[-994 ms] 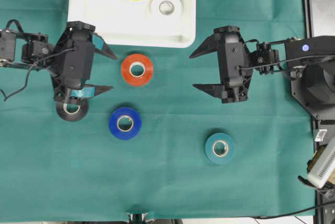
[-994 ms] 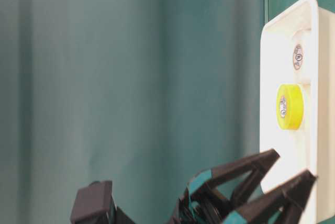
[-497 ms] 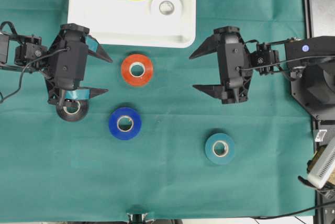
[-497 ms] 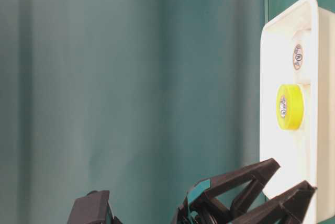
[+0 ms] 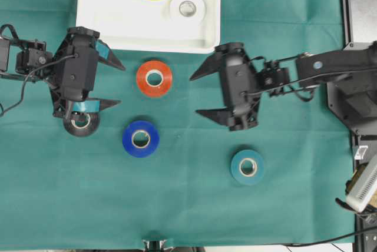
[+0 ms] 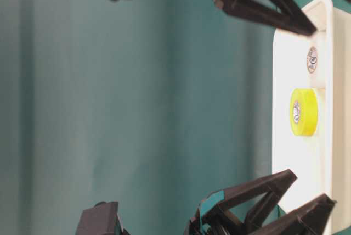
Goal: Put the tape alternately from left to right into the white case.
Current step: 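Move the right gripper over the blue tape roll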
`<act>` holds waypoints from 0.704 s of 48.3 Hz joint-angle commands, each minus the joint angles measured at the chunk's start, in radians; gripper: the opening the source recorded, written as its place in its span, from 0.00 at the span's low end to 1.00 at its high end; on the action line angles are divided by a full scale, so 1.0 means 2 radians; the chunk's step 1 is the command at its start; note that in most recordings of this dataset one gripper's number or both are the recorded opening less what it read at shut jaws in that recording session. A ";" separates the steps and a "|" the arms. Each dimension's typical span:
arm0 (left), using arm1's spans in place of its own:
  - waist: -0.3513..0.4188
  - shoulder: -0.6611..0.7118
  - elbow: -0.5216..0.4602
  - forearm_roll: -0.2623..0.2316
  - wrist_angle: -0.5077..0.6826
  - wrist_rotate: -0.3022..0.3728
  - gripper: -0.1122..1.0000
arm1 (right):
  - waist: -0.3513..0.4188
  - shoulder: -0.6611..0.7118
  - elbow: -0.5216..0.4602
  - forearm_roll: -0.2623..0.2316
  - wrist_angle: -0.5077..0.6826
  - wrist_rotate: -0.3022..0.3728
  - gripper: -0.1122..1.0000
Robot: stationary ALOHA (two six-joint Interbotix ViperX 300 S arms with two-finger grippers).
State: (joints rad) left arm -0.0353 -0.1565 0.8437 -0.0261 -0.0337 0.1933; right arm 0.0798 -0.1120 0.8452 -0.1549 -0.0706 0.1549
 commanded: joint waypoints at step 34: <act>-0.002 -0.012 -0.001 -0.001 -0.002 -0.001 0.88 | 0.021 0.126 -0.153 -0.001 0.067 0.081 0.72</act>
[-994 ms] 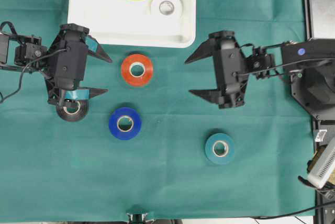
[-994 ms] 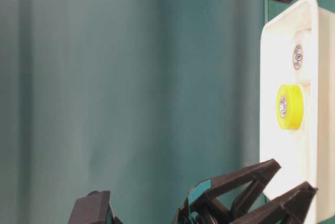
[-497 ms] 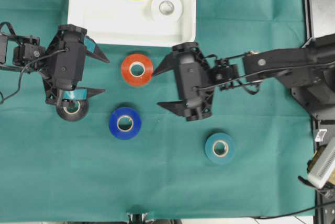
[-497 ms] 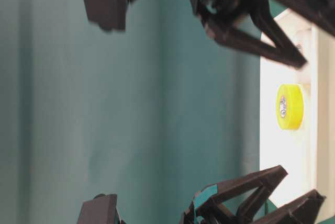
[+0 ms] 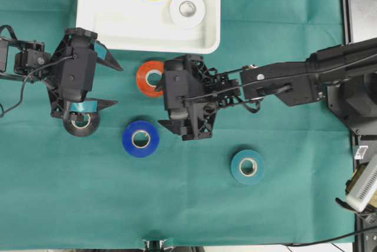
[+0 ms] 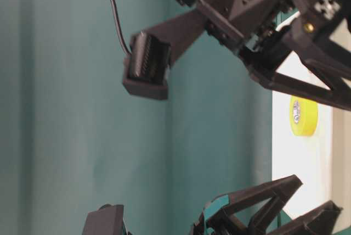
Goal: Put the tape alternately from left to right into the white case.
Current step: 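Move the right gripper over the blue tape roll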
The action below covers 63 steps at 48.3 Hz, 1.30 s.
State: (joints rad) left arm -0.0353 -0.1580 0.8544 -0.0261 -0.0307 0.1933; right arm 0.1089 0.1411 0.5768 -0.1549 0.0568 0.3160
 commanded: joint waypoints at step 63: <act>-0.002 -0.011 0.000 -0.001 -0.002 0.000 0.88 | 0.022 0.104 -0.122 -0.001 0.058 0.026 0.72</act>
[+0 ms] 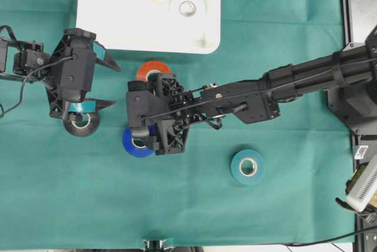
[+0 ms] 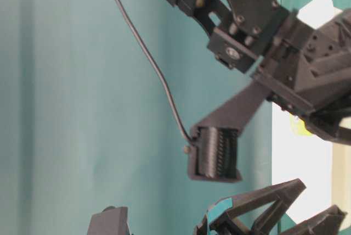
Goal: Put the tape alternately from left to right into the white case.
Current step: 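Lower the right gripper and grasp the blue roll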
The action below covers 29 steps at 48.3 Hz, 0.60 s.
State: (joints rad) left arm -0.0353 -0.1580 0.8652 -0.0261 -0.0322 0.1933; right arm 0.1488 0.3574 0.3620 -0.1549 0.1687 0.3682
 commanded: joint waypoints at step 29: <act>-0.002 -0.011 -0.005 0.000 -0.002 0.000 0.88 | 0.002 -0.001 -0.023 -0.002 0.021 -0.002 0.65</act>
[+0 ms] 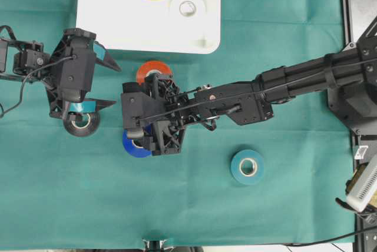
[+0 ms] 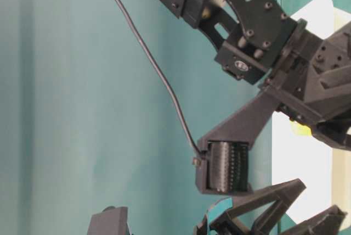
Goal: Put the tape alternately from left to right into the white case.
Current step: 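Lower the right gripper and grasp the blue roll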
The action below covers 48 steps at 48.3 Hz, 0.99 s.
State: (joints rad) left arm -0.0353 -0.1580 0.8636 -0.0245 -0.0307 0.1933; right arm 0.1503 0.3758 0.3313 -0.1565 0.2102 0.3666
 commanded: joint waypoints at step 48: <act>-0.002 -0.011 -0.006 -0.001 -0.002 0.000 0.88 | 0.002 -0.081 0.012 -0.002 0.012 -0.001 0.13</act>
State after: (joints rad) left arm -0.0353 -0.1580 0.8636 -0.0261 -0.0307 0.1933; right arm 0.1519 0.2761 0.3574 -0.1580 0.2286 0.3620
